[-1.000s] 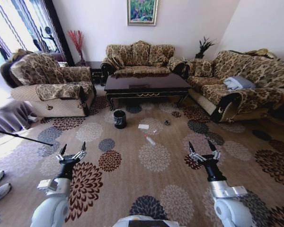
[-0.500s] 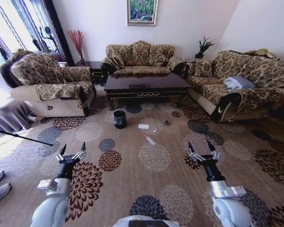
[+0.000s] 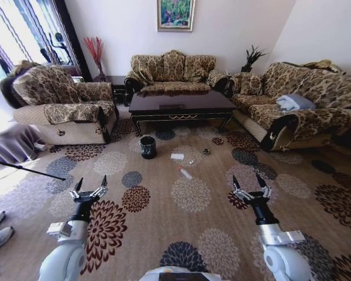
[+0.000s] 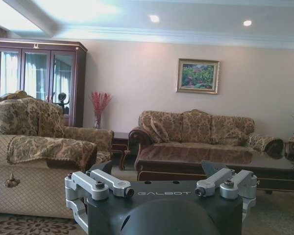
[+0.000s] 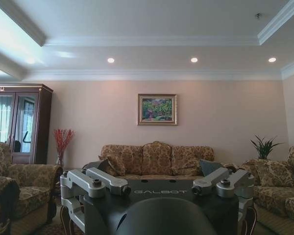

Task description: Move to the front of the table and pick up the trash from the floor, then place it into the trash bin.

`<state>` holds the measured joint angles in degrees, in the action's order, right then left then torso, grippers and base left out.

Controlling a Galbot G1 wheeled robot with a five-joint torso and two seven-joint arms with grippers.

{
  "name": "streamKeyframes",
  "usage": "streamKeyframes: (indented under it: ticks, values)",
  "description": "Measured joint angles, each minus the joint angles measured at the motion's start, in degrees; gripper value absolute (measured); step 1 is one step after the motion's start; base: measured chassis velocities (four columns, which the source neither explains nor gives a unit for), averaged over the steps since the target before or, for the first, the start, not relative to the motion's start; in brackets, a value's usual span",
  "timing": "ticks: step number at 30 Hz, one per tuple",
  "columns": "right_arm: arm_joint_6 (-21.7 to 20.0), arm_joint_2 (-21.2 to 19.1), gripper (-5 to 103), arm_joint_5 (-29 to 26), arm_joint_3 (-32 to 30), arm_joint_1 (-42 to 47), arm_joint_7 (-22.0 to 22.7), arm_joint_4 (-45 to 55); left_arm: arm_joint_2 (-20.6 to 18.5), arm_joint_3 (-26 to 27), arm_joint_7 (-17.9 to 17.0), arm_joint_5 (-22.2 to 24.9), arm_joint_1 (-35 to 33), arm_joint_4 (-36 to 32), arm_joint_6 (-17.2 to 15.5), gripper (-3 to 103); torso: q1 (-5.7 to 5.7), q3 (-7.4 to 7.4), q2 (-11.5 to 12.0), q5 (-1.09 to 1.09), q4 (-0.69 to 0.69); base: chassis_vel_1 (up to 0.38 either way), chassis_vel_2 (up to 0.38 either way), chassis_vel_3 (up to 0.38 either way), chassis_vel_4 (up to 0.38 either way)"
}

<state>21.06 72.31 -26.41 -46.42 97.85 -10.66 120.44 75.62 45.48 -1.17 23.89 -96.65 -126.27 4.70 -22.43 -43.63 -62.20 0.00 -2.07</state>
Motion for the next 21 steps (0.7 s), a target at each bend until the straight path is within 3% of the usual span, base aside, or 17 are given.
streamKeyframes:
  ticks: [21]
  values:
    - [0.0, -0.1, 100, -0.1, 0.2, -0.4, 0.2, -0.8, -0.3, 0.2, -0.1, 0.1, 0.2, 0.6, 0.1, 100, 1.71, 2.18, 3.9, 0.00, 0.00, 0.000, 0.000, 0.000, 0.000]
